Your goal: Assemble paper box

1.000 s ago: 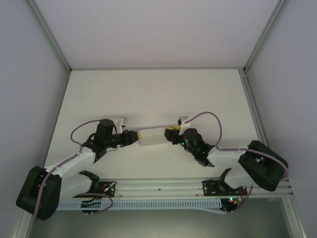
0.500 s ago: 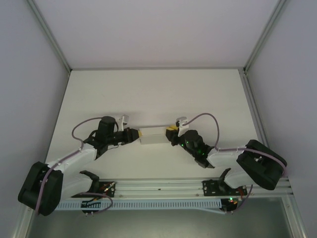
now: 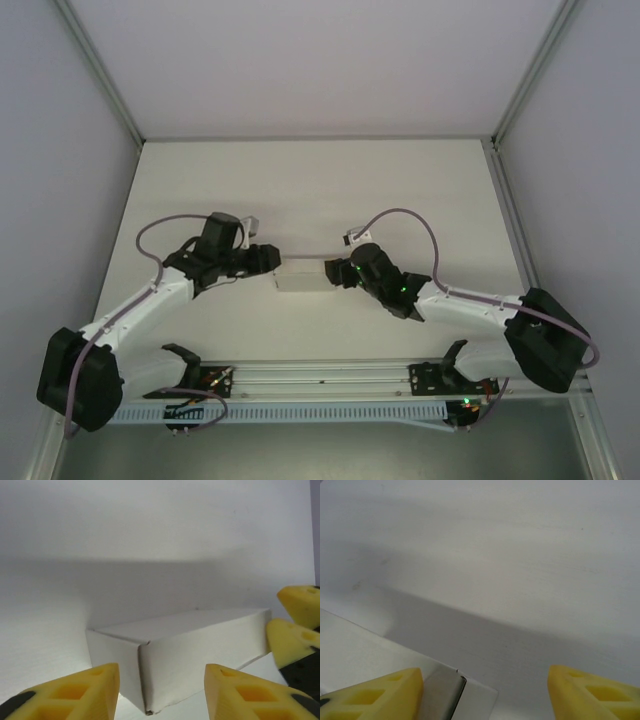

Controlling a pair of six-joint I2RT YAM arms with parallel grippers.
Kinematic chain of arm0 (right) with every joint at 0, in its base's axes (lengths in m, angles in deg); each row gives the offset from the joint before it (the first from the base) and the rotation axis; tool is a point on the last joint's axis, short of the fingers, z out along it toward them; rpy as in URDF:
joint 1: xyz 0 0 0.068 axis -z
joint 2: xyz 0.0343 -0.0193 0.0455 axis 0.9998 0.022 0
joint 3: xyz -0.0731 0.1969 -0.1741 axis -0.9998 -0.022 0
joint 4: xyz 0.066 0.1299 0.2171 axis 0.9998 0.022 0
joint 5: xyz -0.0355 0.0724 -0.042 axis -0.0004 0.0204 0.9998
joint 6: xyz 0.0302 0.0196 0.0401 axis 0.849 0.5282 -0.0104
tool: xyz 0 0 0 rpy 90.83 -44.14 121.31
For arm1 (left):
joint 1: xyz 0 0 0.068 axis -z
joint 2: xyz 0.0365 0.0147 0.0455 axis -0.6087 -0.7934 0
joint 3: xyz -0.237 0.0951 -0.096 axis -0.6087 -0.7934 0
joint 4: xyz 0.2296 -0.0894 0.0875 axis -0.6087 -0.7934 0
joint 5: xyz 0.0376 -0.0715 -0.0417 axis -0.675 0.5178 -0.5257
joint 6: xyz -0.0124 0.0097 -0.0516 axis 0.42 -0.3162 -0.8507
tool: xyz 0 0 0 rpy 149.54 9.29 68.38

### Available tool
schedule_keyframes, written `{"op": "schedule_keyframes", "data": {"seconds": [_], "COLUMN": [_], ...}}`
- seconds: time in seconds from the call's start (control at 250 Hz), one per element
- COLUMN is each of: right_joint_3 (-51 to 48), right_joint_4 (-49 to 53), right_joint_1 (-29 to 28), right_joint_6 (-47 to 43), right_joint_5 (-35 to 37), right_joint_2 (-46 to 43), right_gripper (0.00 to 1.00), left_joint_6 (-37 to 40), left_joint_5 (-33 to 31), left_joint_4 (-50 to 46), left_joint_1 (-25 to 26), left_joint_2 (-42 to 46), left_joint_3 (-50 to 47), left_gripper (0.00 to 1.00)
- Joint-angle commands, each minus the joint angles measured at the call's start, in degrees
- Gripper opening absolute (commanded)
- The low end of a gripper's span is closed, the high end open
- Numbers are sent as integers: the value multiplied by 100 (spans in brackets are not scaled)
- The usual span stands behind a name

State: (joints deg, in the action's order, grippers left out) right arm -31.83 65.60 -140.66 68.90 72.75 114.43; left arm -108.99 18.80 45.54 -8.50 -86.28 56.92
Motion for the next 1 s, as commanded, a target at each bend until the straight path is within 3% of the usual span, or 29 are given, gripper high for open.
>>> {"op": "schedule_keyframes", "data": {"seconds": [0.0, 0.016, 0.112, 0.192, 0.327, 0.511, 0.591, 0.711, 0.994], "right_joint_3": [412, 473, 777, 1019, 1446, 2313, 2778, 3748, 5350], "right_joint_4": [732, 782, 953, 1128, 1350, 2885, 3602, 4697, 5963], "right_joint_1": [-20, -24, 54, 249, 643, 607, 543, 442, 39], "right_joint_6": [-49, -54, -256, -455, -1400, -4655, -5594, -6323, -6948], "right_joint_5": [146, 145, -61, -523, -1925, -3552, -3510, -3293, -2094], "right_joint_2": [-162, -166, -206, -191, -24, 450, 826, 1594, 3463], "right_gripper": [70, 71, 82, 100, 100, 100, 100, 100, 100], "left_joint_6": [386, 408, 522, 627, 836, 1026, 1066, 1104, 1150], "left_joint_5": [-431, -498, -1115, -1712, -2328, -2550, -2523, -2524, -2307], "left_joint_4": [-551, -573, -760, -904, -945, -723, -478, -416, -220], "left_joint_1": [37, 44, 36, 23, -126, -561, -667, -826, -1015], "left_joint_2": [58, 76, 139, 124, -11, -215, -246, -325, -247], "left_joint_3": [476, 530, 829, 1125, 1540, 1663, 1552, 1461, 1210], "left_gripper": [96, 100, 100, 100, 100, 100, 100, 100, 100]}}
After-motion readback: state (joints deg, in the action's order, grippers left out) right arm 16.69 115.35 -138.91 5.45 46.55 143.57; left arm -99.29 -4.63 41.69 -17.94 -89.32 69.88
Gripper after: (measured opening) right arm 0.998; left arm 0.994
